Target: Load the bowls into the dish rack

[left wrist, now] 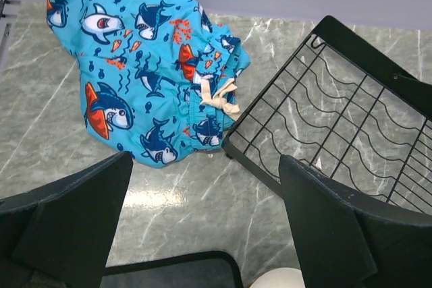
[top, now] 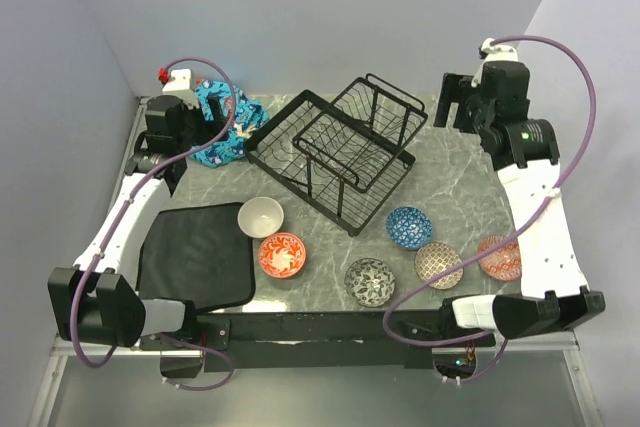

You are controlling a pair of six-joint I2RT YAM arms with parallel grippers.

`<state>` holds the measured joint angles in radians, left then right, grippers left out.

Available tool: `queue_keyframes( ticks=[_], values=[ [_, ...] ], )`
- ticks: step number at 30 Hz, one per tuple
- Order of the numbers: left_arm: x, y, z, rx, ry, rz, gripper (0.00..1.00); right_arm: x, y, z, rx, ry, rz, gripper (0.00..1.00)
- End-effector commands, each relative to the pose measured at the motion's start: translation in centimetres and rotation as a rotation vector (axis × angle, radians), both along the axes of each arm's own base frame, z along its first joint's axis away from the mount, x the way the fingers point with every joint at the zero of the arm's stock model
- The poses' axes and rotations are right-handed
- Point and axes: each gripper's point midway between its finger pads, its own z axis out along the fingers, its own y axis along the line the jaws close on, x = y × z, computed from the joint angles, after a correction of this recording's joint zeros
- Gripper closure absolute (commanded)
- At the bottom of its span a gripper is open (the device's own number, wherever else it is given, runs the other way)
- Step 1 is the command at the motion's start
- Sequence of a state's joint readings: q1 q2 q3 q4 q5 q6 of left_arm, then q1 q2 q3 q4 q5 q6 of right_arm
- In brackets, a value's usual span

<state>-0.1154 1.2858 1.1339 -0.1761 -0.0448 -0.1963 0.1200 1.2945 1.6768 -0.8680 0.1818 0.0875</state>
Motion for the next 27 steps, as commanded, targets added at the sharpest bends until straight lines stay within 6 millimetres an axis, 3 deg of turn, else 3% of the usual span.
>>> queue_keyframes(
  ticks=[1, 4, 7, 9, 12, 16, 21, 27],
  values=[
    [-0.2, -0.5, 3.3, 0.022, -0.106, -0.046, 0.03, 1.7, 0.3, 4.0, -0.047, -0.135, 0.046, 0.00],
    [-0.5, -0.1, 4.0, 0.044, -0.117, -0.037, 0.03, 1.7, 2.4, 7.2, -0.119, -0.274, 0.238, 0.00],
    [-1.2, 0.5, 4.4, 0.055, -0.112, -0.011, 0.03, 0.7, 6.6, 8.8, -0.099, -0.364, 0.470, 0.00],
    [-1.9, 0.5, 3.7, 0.103, -0.093, -0.044, 0.03, -0.2, 10.7, 7.5, -0.077, -0.299, 0.648, 0.00],
    [-3.0, 1.2, 3.7, 0.151, -0.104, -0.036, 0.03, -1.0, 14.7, 4.5, -0.074, -0.163, 0.807, 0.00],
    [-3.9, 1.3, 2.9, 0.254, -0.094, -0.108, 0.03, -1.9, 18.1, 2.0, -0.064, -0.069, 0.939, 0.00],
    [-3.2, 1.2, 2.9, 0.364, -0.056, -0.187, 0.03, -2.5, 20.8, 0.9, -0.099, -0.033, 1.035, 0.07],
    [-3.4, 1.8, 1.9, 0.333, -0.010, -0.169, 0.03, -3.9, 23.5, -1.1, -0.103, 0.070, 1.178, 0.18]
  ],
)
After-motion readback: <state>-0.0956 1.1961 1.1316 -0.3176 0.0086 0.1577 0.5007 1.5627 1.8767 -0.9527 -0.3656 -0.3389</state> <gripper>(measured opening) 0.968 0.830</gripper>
